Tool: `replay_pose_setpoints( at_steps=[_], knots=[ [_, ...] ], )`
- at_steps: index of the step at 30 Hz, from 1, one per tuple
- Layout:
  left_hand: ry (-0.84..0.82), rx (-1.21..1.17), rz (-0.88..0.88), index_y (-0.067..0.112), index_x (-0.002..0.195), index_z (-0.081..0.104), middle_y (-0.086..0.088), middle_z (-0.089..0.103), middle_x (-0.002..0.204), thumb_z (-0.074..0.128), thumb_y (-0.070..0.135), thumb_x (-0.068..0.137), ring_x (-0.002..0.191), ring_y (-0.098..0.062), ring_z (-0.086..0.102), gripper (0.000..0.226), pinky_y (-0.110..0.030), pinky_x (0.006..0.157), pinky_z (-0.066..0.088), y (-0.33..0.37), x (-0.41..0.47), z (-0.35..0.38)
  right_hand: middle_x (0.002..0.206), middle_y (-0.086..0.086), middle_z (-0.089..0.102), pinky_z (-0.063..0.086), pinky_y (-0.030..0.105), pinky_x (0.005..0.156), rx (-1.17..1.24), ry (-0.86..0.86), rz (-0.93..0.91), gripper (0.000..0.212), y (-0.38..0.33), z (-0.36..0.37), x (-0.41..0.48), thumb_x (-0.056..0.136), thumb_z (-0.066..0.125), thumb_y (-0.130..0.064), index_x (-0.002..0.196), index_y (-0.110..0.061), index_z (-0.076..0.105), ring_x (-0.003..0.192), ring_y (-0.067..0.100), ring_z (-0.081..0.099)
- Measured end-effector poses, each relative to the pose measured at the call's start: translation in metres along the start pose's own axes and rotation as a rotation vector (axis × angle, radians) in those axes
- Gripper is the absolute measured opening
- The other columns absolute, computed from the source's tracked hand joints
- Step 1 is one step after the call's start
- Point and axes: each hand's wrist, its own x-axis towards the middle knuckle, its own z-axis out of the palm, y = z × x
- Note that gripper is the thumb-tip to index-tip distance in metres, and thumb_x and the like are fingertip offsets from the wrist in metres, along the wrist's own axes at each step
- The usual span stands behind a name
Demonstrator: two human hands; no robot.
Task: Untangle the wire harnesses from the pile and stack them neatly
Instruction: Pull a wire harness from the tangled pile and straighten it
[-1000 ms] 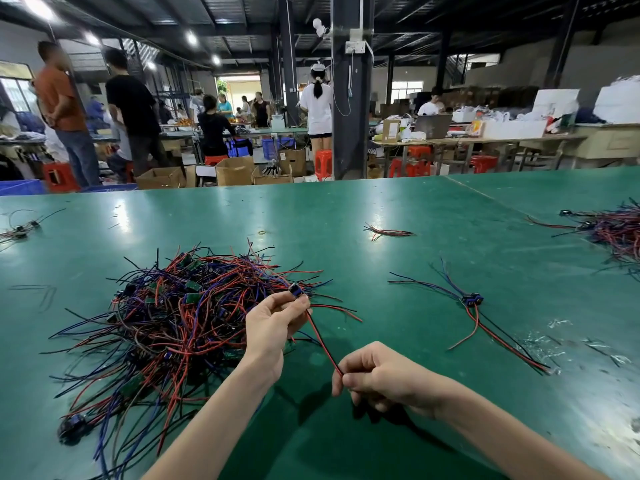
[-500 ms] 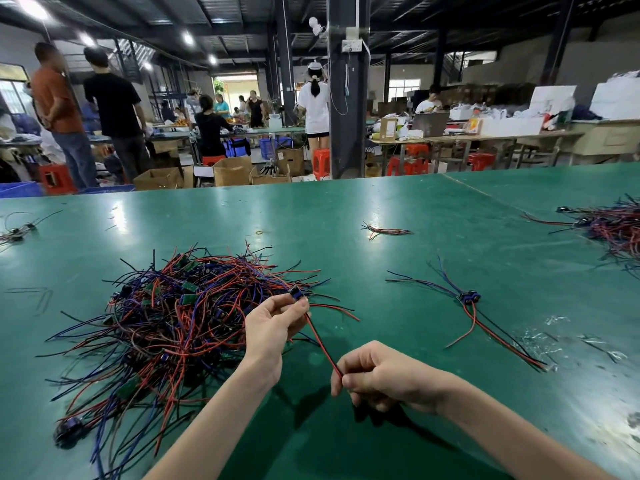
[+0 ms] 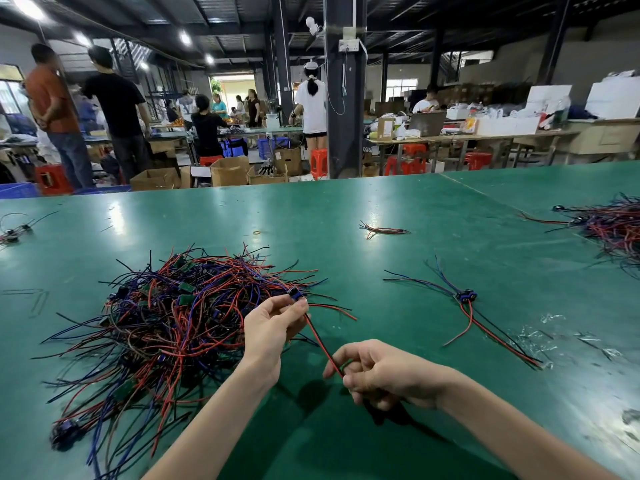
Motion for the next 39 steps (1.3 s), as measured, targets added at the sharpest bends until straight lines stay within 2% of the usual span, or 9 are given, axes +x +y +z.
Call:
replay_pose_setpoints(
  at_steps=[5,13,21,24,28,30,32,36,39],
  knots=[
    [-0.005,0.011,-0.004,0.008,0.087,0.062,-0.003,0.064,0.071,0.075,0.004,0.076,0.064,-0.015,0.063,0.017,-0.022,0.066,0.056,0.0,0.0,0.0,0.064,0.0,0.046,0.028,0.013,0.038,-0.023,0.021,0.003,0.021,0.003,-0.001,0.001,0.094,0.048,0.0,0.105,-0.015,0.057,0.048,0.001,0.043],
    [0.004,0.004,-0.011,0.008,0.088,0.062,0.001,0.064,0.063,0.076,0.005,0.075,0.061,-0.013,0.064,0.019,-0.024,0.066,0.055,0.0,0.003,-0.001,0.062,-0.003,0.048,0.028,0.014,0.038,0.018,0.018,0.004,0.02,0.001,-0.01,0.0,0.094,0.049,0.001,0.106,-0.013,0.057,0.048,0.001,0.046],
    [-0.023,0.028,-0.005,0.008,0.085,0.062,-0.005,0.059,0.068,0.075,0.005,0.076,0.061,-0.015,0.06,0.017,-0.021,0.061,0.054,-0.003,0.001,0.0,0.062,-0.006,0.051,0.03,0.013,0.038,0.006,-0.08,-0.018,0.022,-0.001,-0.012,0.0,0.094,0.05,0.001,0.109,-0.014,0.053,0.05,-0.001,0.052],
    [-0.037,0.036,0.007,0.007,0.085,0.062,-0.005,0.06,0.066,0.075,0.003,0.076,0.058,-0.012,0.062,0.017,-0.019,0.057,0.053,-0.004,0.001,0.002,0.064,-0.003,0.053,0.029,0.015,0.039,0.028,-0.1,-0.033,0.021,0.002,-0.013,-0.001,0.091,0.054,-0.002,0.108,-0.016,0.054,0.049,0.003,0.05],
    [-0.059,0.042,0.02,0.007,0.086,0.061,-0.003,0.061,0.063,0.075,0.005,0.076,0.059,-0.014,0.061,0.017,-0.02,0.058,0.054,-0.003,0.0,0.005,0.069,0.0,0.065,0.03,0.015,0.035,0.057,-0.118,-0.029,0.022,0.003,-0.017,-0.001,0.087,0.062,-0.009,0.106,-0.015,0.053,0.038,0.006,0.036],
    [-0.066,0.059,0.015,0.007,0.086,0.061,-0.008,0.064,0.068,0.075,0.005,0.076,0.059,-0.016,0.062,0.017,-0.02,0.058,0.054,-0.003,-0.001,0.006,0.075,0.003,0.069,0.036,0.015,0.035,0.057,-0.14,-0.02,0.022,0.002,-0.018,-0.001,0.089,0.063,-0.009,0.107,-0.013,0.051,0.036,0.005,0.04],
    [-0.075,0.052,0.008,0.006,0.087,0.061,-0.009,0.065,0.069,0.074,0.004,0.076,0.059,-0.017,0.063,0.017,-0.021,0.058,0.055,-0.003,-0.003,0.005,0.083,0.008,0.072,0.041,0.016,0.036,0.046,-0.159,0.002,0.024,0.001,-0.016,0.001,0.089,0.064,-0.018,0.108,-0.012,0.051,0.038,0.006,0.042],
    [-0.11,0.02,-0.007,0.006,0.085,0.059,-0.009,0.065,0.068,0.073,0.001,0.077,0.059,-0.018,0.067,0.017,-0.021,0.056,0.054,-0.003,-0.006,0.005,0.092,0.011,0.073,0.038,0.018,0.036,0.006,-0.038,0.038,0.034,0.002,-0.011,0.009,0.09,0.06,-0.04,0.104,-0.01,0.051,0.039,0.009,0.037],
    [-0.19,0.054,-0.029,0.004,0.089,0.06,-0.007,0.067,0.065,0.073,0.002,0.076,0.059,-0.019,0.067,0.019,-0.025,0.059,0.056,-0.008,-0.013,0.011,0.082,0.008,0.073,0.029,0.017,0.034,0.066,0.097,-0.003,0.034,0.005,-0.011,0.014,0.09,0.056,-0.044,0.095,-0.01,0.057,0.035,0.007,0.034]
  ],
)
